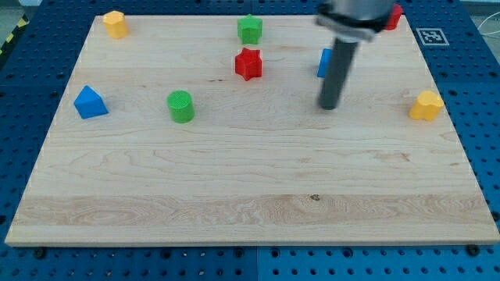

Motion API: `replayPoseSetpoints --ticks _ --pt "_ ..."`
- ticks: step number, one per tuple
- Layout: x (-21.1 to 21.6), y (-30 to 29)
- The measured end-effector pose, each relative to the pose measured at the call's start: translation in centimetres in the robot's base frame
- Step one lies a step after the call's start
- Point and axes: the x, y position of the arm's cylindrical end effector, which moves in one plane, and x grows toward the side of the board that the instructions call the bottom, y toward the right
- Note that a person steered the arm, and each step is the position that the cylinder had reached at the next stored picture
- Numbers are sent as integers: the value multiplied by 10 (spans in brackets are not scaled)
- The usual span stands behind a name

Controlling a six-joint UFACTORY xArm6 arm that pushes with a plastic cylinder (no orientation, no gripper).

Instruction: Move green circle towards the bottom left

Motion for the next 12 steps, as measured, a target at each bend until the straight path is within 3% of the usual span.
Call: replayPoseSetpoints --ticks 2,3,4,6,8,9,10,12 --pt "-70 -102" --pt "-58 -156" --pt "-17 -165" --pt "21 -169" --pt "-13 -232" --pt "12 -243" --pt "34 -234" --pt "7 -215"
